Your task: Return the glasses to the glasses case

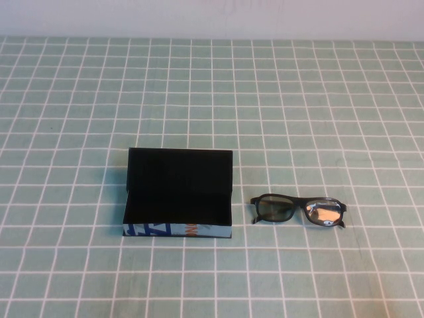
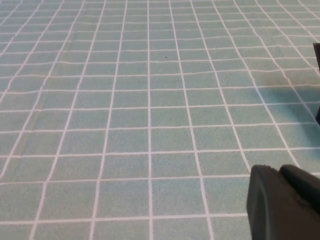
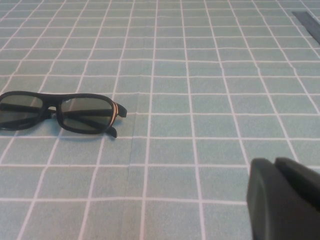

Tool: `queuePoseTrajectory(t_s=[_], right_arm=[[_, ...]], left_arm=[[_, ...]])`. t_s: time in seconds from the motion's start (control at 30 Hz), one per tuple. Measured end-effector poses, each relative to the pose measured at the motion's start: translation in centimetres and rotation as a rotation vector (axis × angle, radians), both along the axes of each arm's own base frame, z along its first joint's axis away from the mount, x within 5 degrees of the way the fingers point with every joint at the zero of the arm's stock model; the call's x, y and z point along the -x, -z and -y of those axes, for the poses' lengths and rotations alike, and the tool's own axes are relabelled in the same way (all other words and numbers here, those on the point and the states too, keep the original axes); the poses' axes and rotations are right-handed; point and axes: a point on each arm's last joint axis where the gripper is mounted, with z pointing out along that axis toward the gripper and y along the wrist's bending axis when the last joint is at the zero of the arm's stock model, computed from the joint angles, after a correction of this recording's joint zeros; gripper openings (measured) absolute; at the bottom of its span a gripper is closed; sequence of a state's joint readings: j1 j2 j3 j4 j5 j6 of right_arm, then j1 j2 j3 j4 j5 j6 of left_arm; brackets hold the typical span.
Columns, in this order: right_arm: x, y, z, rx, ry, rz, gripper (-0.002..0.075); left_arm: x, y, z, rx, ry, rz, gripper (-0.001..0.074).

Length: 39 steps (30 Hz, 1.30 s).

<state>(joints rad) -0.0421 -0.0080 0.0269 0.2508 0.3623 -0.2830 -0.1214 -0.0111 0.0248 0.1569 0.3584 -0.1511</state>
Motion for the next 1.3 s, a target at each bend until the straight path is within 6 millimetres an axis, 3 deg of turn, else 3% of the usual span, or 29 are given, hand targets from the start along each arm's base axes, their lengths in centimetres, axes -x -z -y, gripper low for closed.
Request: queuePoseTrajectory(t_s=[0.27, 0.43, 0.67, 0.8, 0.97, 1.1, 1.3], right_arm=[[0.0, 0.0, 0.0, 0.0, 0.0, 0.0, -0.0013], [-0.1, -0.3, 0.1, 0.001, 0.013, 0.039, -0.0013], [-0.3, -3.3, 1.1, 0.0, 0.128, 0.37, -0.0013], [0.0, -4.7, 1.6, -0.001, 0.182, 0.525, -0.0013], [0.1, -5.3, 1.8, -0.003, 0.205, 0.587, -0.0013], [0.4, -5.8, 2.0, -0.046, 0.226, 0.655, -0.0013], [2.1, -8.3, 2.9, -0.169, 0.303, 0.993, -0.0013]], left_arm=[[-0.1, -0.2, -0.2, -0.114, 0.006, 0.023, -0.0002], [-0.3, -1.3, 0.1, -0.099, 0.031, 0.159, -0.0002], [0.0, -4.5, 0.9, 0.043, 0.094, 0.508, -0.0002], [0.2, -5.2, 1.0, 0.067, 0.111, 0.578, -0.0002], [0.2, -5.3, 1.0, 0.071, 0.116, 0.593, -0.0002], [0.7, -6.4, 1.2, 0.09, 0.149, 0.727, -0.0002], [2.1, -8.4, 1.6, 0.185, 0.23, 0.971, -0.0002]])
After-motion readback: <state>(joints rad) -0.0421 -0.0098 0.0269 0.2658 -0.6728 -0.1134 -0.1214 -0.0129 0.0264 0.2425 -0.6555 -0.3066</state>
